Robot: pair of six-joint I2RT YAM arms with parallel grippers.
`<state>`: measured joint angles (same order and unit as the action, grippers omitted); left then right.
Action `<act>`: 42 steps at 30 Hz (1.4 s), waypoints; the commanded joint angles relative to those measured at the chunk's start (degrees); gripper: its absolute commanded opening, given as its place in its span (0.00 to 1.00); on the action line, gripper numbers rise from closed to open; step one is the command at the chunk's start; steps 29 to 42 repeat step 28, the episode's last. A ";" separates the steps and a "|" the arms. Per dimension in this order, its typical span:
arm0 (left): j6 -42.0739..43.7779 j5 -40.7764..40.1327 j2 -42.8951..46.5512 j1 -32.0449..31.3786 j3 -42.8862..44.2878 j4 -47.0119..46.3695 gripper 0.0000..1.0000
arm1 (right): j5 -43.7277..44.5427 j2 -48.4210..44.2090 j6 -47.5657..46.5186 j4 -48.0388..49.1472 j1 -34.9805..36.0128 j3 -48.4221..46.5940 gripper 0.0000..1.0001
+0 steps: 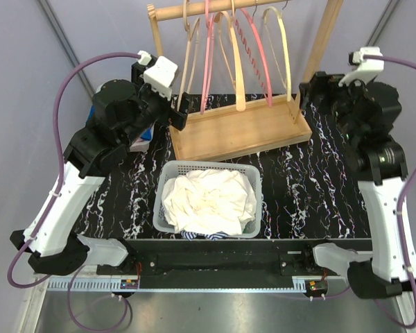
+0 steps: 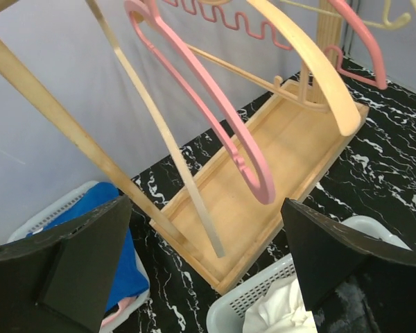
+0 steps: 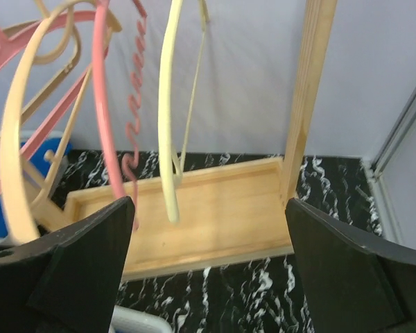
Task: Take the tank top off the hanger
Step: Reset both arms
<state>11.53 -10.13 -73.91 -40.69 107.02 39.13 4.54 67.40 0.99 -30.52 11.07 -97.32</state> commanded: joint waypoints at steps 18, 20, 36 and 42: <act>-5.28 -0.59 16.95 3.95 -27.20 -5.03 0.99 | -10.25 -15.72 12.71 -0.68 0.62 21.03 1.00; -6.08 -0.16 18.35 3.86 -28.79 -4.60 0.99 | -9.81 -15.45 13.15 -0.76 1.06 21.12 1.00; -5.38 1.17 20.03 3.95 -30.65 -4.59 0.99 | -6.31 -15.63 10.44 -1.73 4.04 20.94 1.00; -5.38 1.17 20.03 3.95 -30.65 -4.59 0.99 | -6.31 -15.63 10.44 -1.73 4.04 20.94 1.00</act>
